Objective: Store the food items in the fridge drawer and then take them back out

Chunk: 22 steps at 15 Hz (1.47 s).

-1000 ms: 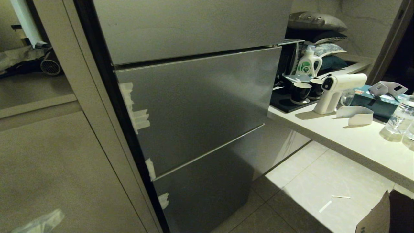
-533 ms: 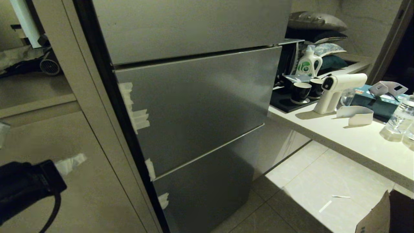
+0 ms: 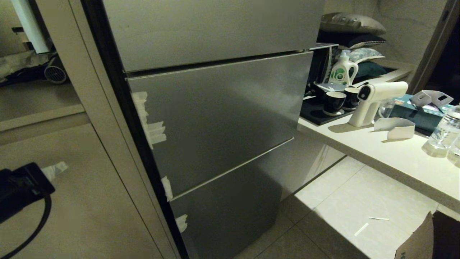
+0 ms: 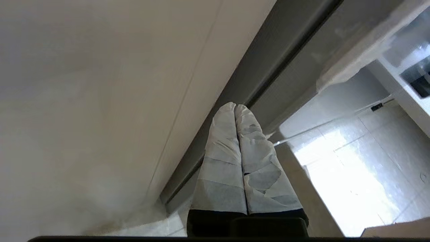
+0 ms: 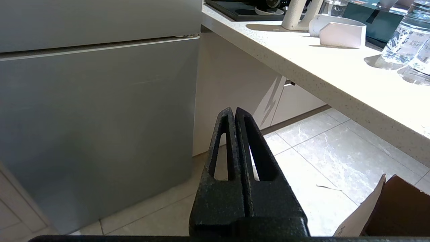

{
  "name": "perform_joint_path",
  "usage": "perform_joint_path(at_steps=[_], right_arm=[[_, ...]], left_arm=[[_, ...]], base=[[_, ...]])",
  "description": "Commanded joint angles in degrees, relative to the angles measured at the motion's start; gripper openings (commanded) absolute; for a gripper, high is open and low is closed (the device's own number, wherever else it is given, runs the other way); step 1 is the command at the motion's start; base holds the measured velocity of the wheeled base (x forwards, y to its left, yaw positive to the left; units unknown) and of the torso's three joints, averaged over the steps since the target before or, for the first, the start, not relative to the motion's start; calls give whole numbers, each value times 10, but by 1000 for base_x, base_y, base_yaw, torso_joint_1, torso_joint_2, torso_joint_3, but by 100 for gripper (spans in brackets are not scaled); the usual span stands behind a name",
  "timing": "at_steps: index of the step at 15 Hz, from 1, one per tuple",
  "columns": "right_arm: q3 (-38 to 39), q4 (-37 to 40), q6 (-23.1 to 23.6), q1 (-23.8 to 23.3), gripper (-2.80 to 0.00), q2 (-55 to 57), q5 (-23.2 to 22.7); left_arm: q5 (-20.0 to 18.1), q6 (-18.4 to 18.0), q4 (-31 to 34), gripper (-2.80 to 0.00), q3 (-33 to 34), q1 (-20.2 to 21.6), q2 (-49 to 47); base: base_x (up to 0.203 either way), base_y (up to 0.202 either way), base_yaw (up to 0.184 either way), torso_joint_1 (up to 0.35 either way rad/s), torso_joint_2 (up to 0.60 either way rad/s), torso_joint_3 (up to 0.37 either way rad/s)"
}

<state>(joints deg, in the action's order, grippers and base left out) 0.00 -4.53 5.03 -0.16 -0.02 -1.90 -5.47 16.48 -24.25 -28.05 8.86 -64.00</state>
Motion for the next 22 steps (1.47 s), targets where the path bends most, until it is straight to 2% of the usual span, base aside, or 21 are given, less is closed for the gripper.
perform_joint_path(at_steps=[1,5,15,18,20,21,22], right_arm=[[18,0,1,0,-280,-1,0],[18,0,1,0,-280,-1,0],[18,0,1,0,-280,-1,0],[18,0,1,0,-280,-1,0],[18,0,1,0,-280,-1,0],[18,0,1,0,-280,-1,0],[18,0,1,0,-280,-1,0]], left_arm=[[0,1,-1,-280,3,3,7],[-1,19,-1,-280,39,14,28],[-2,20,-2,-280,47,22,44],[-2,27,-3,-280,2,22,-2],[-5,49,-3,-280,-44,24,-45],[-18,66,-4,-280,-62,23,-60],[-65,84,-4,-280,-73,22,-66]], base=[[0,0,0,0,0,0],[0,0,0,0,0,0],[0,0,0,0,0,0],[0,0,0,0,0,0],[0,0,0,0,0,0],[0,0,0,0,0,0],[0,0,0,0,0,0]])
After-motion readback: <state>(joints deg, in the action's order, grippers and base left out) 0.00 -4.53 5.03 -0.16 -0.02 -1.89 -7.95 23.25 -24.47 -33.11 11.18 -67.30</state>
